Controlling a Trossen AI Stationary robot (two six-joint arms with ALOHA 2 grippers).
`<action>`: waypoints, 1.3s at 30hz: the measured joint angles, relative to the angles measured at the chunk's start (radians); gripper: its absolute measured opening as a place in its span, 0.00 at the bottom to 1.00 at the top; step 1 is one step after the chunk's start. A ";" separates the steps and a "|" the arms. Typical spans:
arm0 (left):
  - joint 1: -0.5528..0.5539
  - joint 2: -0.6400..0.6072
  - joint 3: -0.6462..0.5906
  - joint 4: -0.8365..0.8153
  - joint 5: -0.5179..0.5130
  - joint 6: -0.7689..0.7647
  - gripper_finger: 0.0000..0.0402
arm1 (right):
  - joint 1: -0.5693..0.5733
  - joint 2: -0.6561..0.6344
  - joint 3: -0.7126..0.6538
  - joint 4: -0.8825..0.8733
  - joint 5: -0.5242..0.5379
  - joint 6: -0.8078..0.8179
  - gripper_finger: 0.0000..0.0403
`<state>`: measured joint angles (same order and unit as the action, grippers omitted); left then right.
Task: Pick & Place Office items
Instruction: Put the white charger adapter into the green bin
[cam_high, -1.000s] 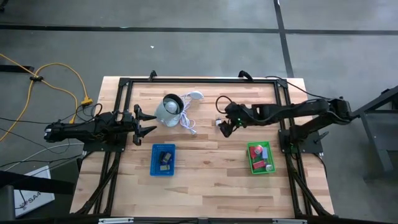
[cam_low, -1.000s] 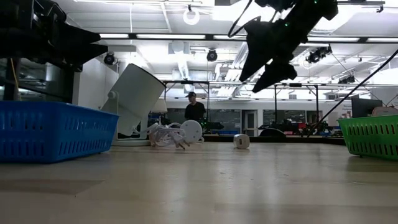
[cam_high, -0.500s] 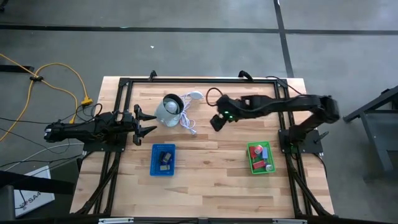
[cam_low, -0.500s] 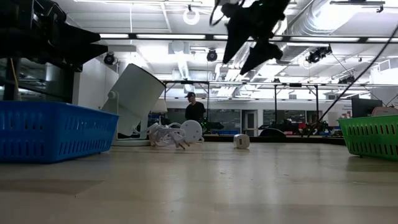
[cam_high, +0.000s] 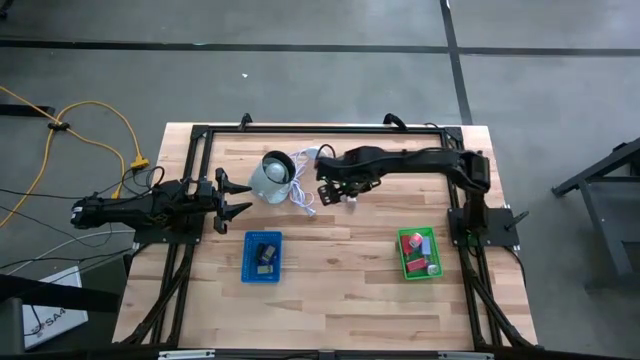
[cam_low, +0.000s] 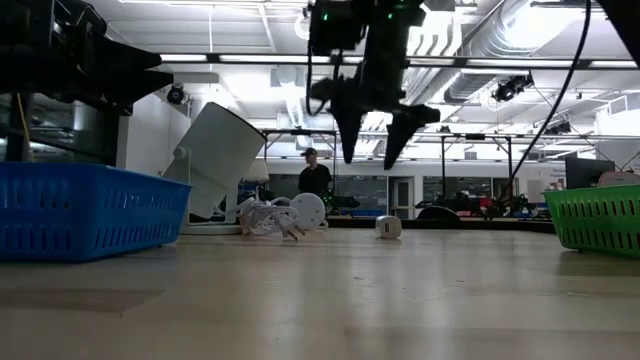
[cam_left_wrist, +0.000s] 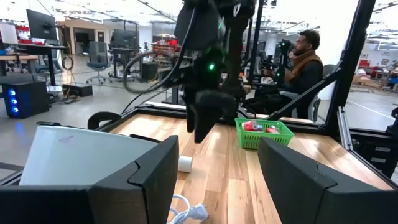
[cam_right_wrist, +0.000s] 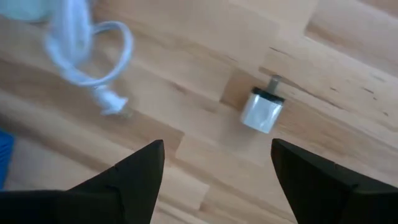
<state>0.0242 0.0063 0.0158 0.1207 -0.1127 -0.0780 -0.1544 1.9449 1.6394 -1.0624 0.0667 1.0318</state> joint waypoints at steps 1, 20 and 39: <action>0.000 0.000 0.000 0.000 0.000 0.000 0.53 | -0.001 0.012 0.000 -0.007 0.002 0.015 0.70; 0.000 0.000 0.000 0.000 0.000 0.000 0.53 | -0.006 0.102 -0.001 -0.057 0.065 0.153 0.70; 0.000 0.000 0.000 0.000 0.000 0.000 0.53 | -0.033 0.164 -0.059 -0.001 0.044 0.179 0.70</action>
<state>0.0242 0.0063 0.0158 0.1211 -0.1124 -0.0780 -0.1869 2.1093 1.5804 -1.0636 0.1111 1.2110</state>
